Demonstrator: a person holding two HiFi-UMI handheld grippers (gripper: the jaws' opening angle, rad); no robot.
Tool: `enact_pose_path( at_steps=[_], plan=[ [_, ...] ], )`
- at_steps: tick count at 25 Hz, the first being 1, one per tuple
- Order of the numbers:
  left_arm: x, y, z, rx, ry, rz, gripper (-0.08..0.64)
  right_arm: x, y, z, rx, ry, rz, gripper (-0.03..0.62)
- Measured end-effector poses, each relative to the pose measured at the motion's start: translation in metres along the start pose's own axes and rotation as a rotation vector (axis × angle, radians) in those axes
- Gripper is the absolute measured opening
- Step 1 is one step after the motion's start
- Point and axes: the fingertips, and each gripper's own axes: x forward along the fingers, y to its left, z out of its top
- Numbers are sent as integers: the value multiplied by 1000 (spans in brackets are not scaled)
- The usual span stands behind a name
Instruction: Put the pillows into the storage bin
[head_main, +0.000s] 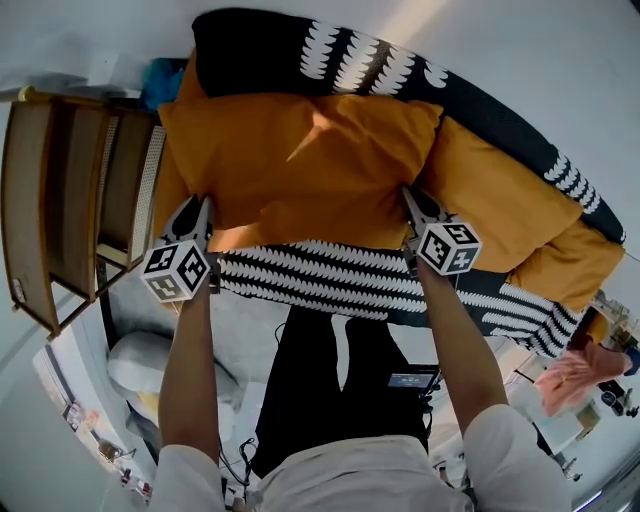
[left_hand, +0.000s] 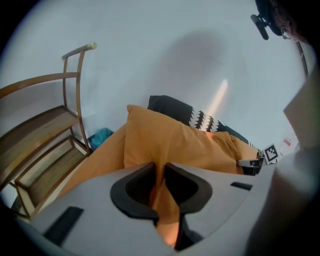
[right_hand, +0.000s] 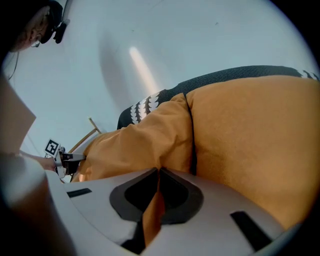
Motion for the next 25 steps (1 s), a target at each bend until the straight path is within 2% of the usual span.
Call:
enact_pose_path(
  at_steps=[6, 14, 19, 25],
  plan=[
    [-14, -8, 4, -8, -19, -23, 23, -15, 4, 4, 18, -63, 6, 32],
    [-65, -21, 16, -31, -125, -20, 15, -43, 31, 34, -40, -158, 79, 31],
    [-110, -39, 24, -36, -197, 1, 15, -72, 53, 71, -75, -231, 140, 31],
    [-195, -86, 34, -15, -252, 42, 15, -144, 86, 97, -155, -239, 200, 31]
  ],
)
